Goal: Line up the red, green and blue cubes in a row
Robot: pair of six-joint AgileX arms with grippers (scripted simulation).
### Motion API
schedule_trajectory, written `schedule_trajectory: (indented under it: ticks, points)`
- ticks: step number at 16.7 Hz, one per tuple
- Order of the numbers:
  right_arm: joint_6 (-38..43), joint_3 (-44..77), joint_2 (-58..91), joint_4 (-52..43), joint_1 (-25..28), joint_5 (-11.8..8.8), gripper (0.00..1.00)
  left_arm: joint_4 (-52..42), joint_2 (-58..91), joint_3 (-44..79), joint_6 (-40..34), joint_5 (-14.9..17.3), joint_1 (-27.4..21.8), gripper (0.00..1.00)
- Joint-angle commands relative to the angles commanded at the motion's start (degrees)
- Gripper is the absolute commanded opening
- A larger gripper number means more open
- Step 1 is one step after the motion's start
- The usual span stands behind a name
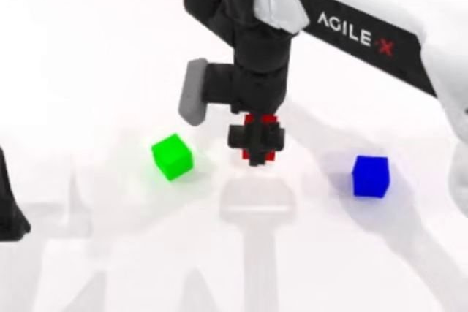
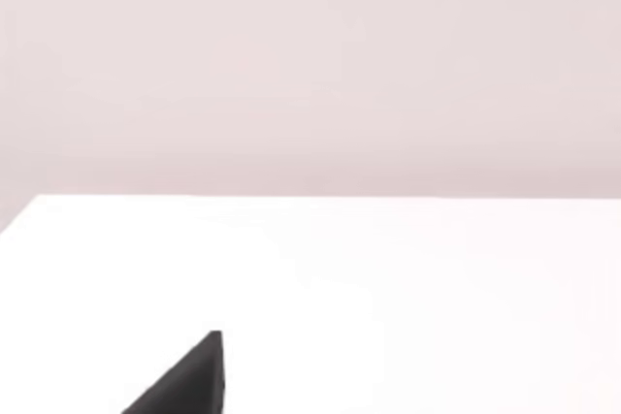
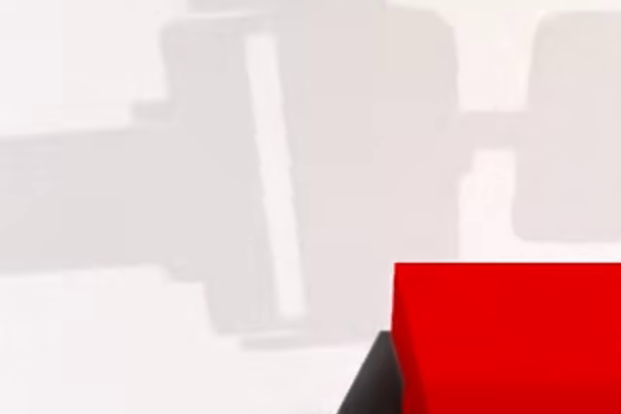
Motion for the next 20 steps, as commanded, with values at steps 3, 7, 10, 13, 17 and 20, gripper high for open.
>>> schedule_trajectory:
  ticks: [3,7,10,13,17,20]
  points:
    - [4.9,8.1,3.7,-3.5,9.1,0.1,0.00,0.0,0.0,0.0,0.0,0.0,0.0,1.00]
    - [7.6,11.9,5.2,-5.1,12.9,0.3,0.00,0.0,0.0,0.0,0.0,0.0,0.0,1.00]
    - [7.6,11.8,5.0,-5.0,12.7,0.2,0.00,0.0,0.0,0.0,0.0,0.0,0.0,1.00]
    - [7.9,9.5,4.7,-2.7,12.4,0.3,0.00,0.0,0.0,0.0,0.0,0.0,0.0,1.00]
    - [7.7,-0.9,4.3,6.8,12.8,0.2,0.00,0.0,0.0,0.0,0.0,0.0,0.0,1.00]
    - [7.6,-5.4,4.2,11.3,12.9,0.3,0.00,0.0,0.0,0.0,0.0,0.0,0.0,1.00]
